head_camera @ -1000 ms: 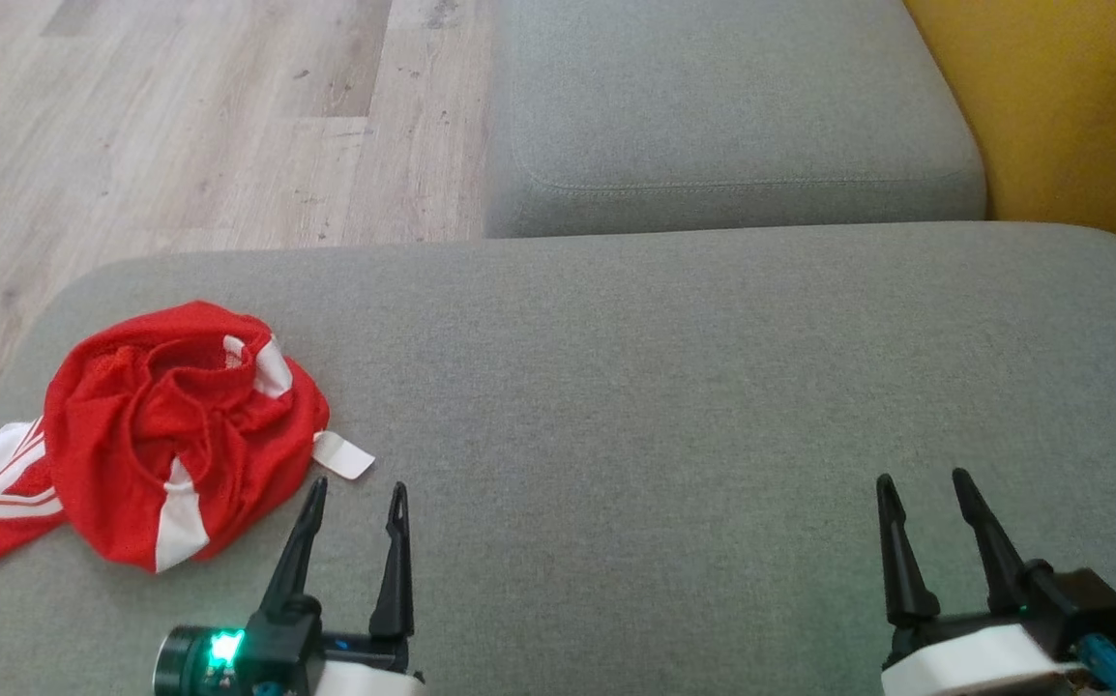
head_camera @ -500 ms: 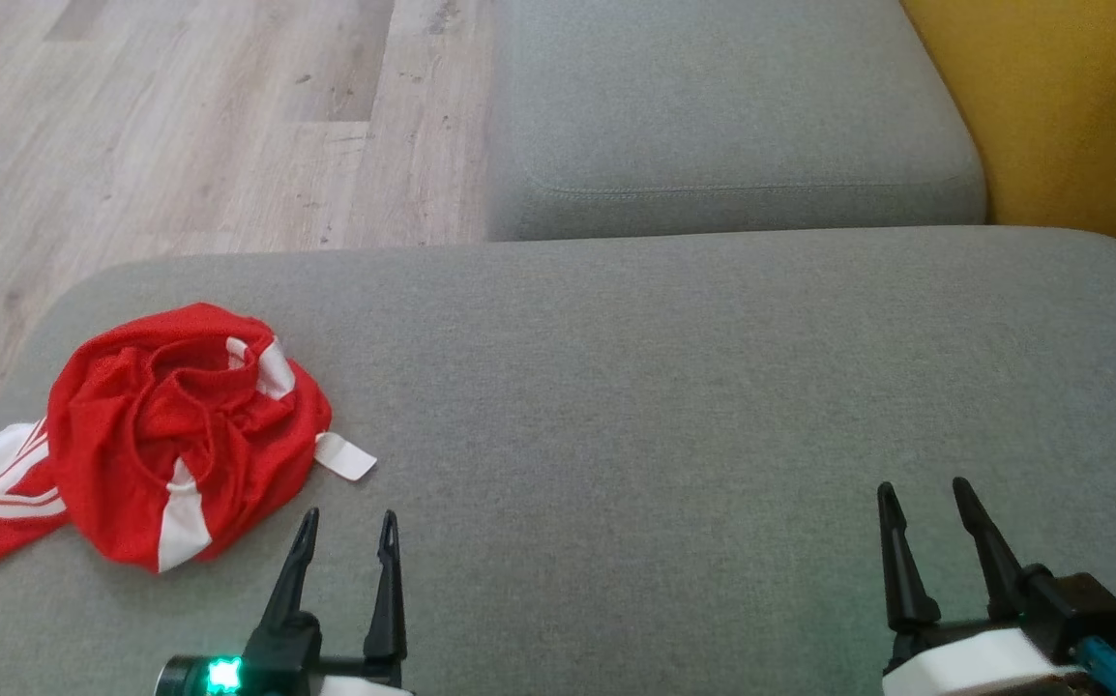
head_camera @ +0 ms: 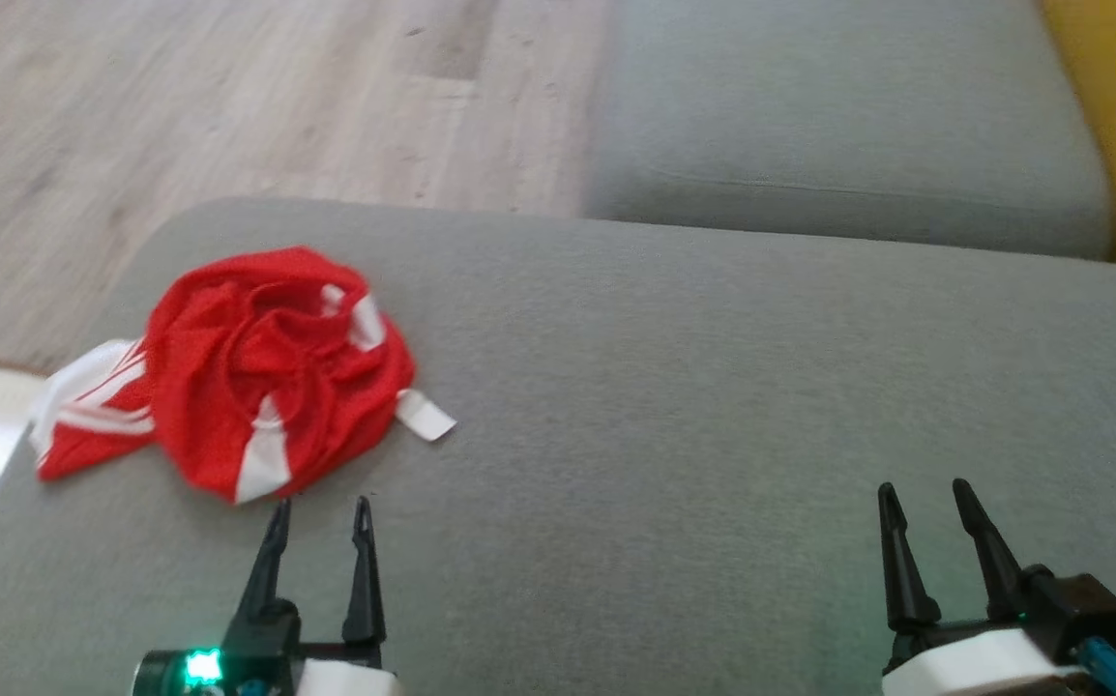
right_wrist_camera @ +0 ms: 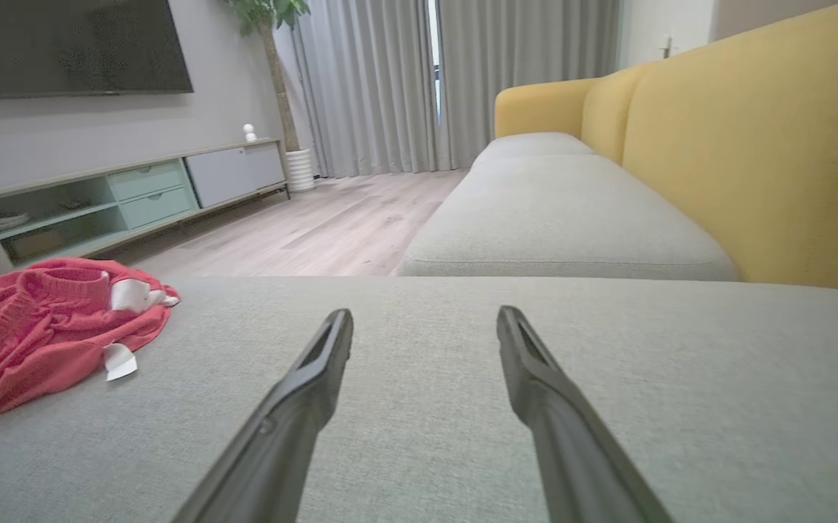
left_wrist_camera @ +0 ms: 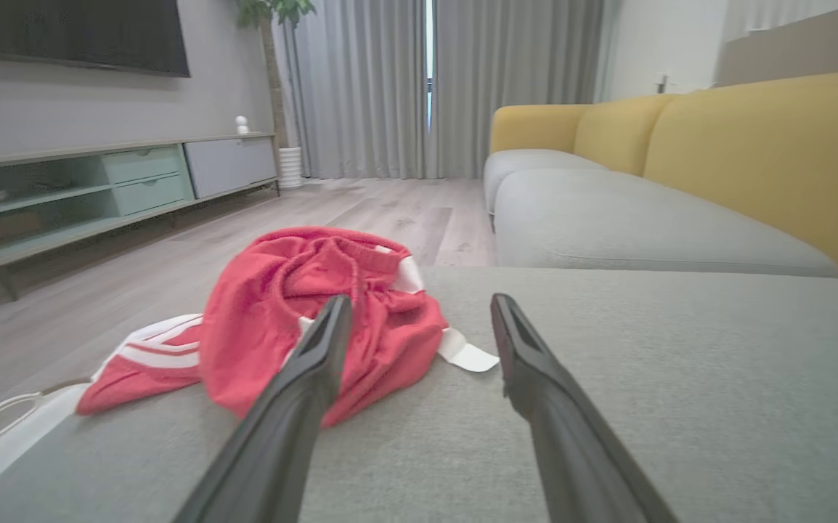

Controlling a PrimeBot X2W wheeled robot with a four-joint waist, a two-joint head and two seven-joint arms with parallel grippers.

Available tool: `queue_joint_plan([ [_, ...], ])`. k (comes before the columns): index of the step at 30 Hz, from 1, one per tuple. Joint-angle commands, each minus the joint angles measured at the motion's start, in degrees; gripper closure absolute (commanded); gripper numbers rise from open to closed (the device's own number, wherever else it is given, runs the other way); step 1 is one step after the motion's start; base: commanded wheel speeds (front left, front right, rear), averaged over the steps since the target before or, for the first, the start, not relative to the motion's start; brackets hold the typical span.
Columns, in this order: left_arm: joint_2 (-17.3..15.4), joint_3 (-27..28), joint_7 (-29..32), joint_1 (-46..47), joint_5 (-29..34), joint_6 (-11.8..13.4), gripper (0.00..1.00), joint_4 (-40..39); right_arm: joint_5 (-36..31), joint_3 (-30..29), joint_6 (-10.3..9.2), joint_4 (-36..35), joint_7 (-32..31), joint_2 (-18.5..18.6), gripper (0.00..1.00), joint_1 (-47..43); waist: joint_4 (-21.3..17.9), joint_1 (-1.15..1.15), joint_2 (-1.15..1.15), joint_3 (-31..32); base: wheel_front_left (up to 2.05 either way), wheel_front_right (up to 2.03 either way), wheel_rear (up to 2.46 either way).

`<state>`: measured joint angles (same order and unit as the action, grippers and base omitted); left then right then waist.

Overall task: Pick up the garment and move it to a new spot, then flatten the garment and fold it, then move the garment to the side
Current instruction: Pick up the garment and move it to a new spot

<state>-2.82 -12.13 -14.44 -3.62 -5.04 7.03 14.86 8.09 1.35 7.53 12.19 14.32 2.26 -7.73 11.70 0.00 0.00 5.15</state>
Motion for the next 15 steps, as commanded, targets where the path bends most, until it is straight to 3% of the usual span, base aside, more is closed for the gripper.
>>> queue_joint_plan([
  [1, -0.06, 2.40, -0.56, 3.27, 0.32, 0.45, 0.00, -2.03, 0.35, 1.34, -0.04, -1.73, 0.68, 0.62, 0.00, 2.41, 3.99, 0.00, 0.00, -1.37, 0.00, 0.00, 0.00],
  [15, -0.06, 4.93, -0.56, 3.81, -0.58, 1.90, 0.00, -2.95, -0.76, 1.60, -0.04, -1.64, 0.68, 0.62, 0.00, 4.66, 15.74, 0.00, 0.00, -5.32, 0.00, 0.00, 0.00],
])
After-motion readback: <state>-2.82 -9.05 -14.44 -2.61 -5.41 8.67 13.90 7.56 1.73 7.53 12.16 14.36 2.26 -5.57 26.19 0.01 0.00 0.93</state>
